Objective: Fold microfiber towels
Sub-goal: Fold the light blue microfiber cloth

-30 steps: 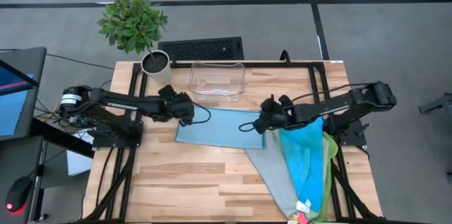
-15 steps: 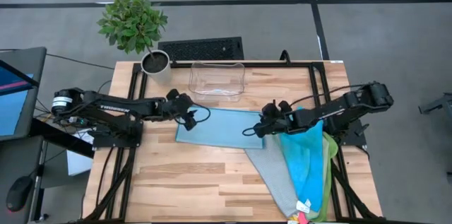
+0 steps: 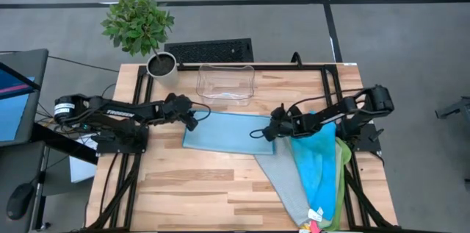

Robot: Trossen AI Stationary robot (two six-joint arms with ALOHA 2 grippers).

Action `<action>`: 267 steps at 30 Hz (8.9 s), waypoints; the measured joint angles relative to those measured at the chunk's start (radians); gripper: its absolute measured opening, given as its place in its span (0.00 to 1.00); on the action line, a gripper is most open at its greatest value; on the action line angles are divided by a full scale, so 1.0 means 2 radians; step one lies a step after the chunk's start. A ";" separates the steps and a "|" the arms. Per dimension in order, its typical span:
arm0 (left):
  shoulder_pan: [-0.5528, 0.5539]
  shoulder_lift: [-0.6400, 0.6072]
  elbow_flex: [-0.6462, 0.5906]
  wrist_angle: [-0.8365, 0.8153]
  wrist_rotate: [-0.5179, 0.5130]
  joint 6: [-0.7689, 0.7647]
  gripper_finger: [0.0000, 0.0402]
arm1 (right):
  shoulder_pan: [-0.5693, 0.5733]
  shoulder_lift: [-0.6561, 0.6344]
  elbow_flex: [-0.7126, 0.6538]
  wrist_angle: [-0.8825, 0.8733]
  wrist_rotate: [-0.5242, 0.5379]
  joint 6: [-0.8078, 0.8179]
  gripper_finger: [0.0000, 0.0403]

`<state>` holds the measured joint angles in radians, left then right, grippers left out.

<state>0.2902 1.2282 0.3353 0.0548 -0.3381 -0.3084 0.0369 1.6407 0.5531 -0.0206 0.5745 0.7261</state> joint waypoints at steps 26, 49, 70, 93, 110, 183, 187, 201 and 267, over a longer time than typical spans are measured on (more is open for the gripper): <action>-0.056 0.000 0.083 -0.033 0.163 -0.023 0.30 | 0.152 -0.185 -0.002 -0.048 -0.018 -0.101 0.34; -0.235 0.001 -0.011 0.074 -0.114 -0.132 0.30 | 0.228 0.038 -0.001 0.101 0.021 -0.035 0.37; -0.328 0.001 -0.093 0.154 -0.155 -0.189 0.30 | 0.226 0.033 -0.001 0.097 0.026 -0.036 0.34; -0.451 0.019 -0.099 0.060 -0.256 -0.279 0.30 | 0.226 0.033 -0.001 0.096 0.027 -0.022 0.34; -0.460 0.137 -0.092 0.125 -0.269 -0.314 0.30 | 0.226 0.033 -0.001 0.096 0.026 -0.021 0.34; -0.352 0.117 0.015 0.204 -0.213 -0.065 0.31 | 0.263 -0.025 0.001 0.025 0.015 -0.141 0.53; -0.350 0.118 0.015 0.204 -0.212 -0.065 0.31 | 0.252 -0.005 0.001 0.024 0.013 -0.134 0.53; -0.350 0.118 0.015 0.202 -0.209 -0.065 0.31 | 0.253 0.004 0.001 0.022 0.013 -0.128 0.34; -0.331 0.118 0.015 0.203 -0.191 -0.048 0.31 | 0.099 0.018 0.129 0.167 -0.158 -0.455 0.07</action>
<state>-0.3710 1.4643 0.3645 0.4618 -0.7197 -0.4049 0.2348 1.6761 0.8118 0.3139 0.2580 -0.1835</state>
